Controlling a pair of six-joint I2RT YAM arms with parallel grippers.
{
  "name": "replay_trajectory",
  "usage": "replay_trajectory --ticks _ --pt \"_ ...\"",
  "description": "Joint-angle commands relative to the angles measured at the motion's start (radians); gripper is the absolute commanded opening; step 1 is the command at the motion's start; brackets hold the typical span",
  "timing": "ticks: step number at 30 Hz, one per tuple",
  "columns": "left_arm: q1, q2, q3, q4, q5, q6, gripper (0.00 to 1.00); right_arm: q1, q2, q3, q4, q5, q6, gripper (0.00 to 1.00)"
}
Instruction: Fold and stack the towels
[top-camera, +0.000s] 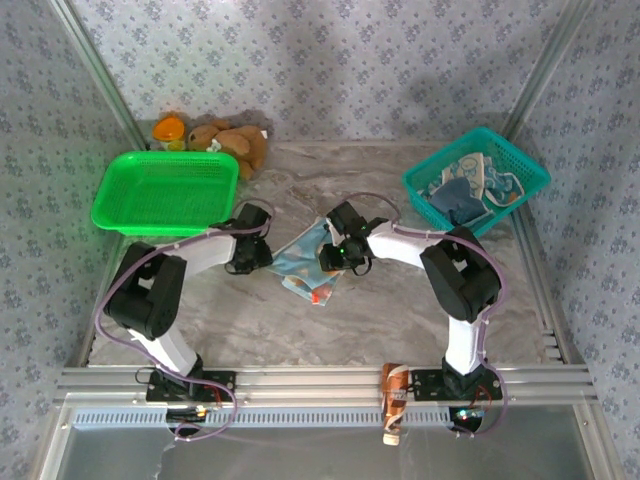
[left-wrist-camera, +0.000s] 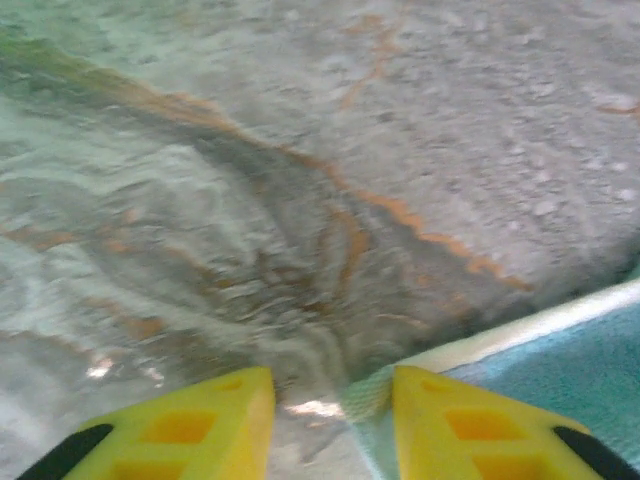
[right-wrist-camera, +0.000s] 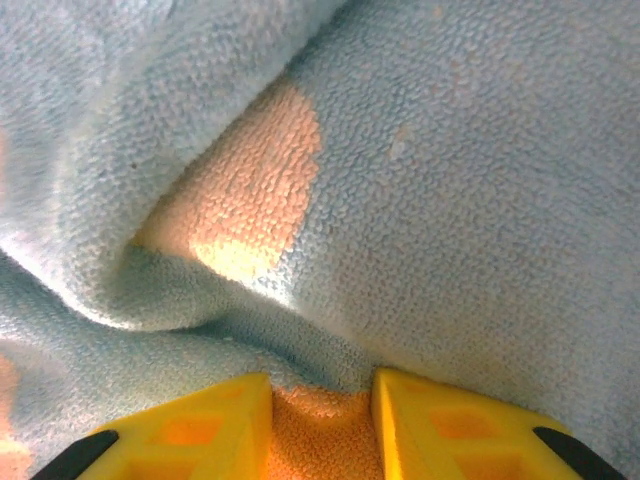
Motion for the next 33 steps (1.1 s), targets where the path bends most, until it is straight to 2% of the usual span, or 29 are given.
replay_trajectory --ticks 1,10,21,33 --pt "0.011 -0.018 -0.007 -0.068 -0.007 0.040 0.42 -0.006 0.013 -0.023 -0.073 0.017 -0.016 0.35" --pt "0.006 -0.019 -0.039 -0.013 0.094 0.019 0.42 0.000 0.015 -0.022 -0.071 0.019 -0.012 0.36" --pt "-0.007 -0.124 -0.061 0.006 0.099 -0.001 0.43 0.005 0.025 -0.020 -0.064 0.013 -0.008 0.36" --pt "-0.031 0.018 -0.008 0.024 0.075 0.016 0.42 0.006 0.019 -0.024 -0.066 0.013 -0.010 0.36"
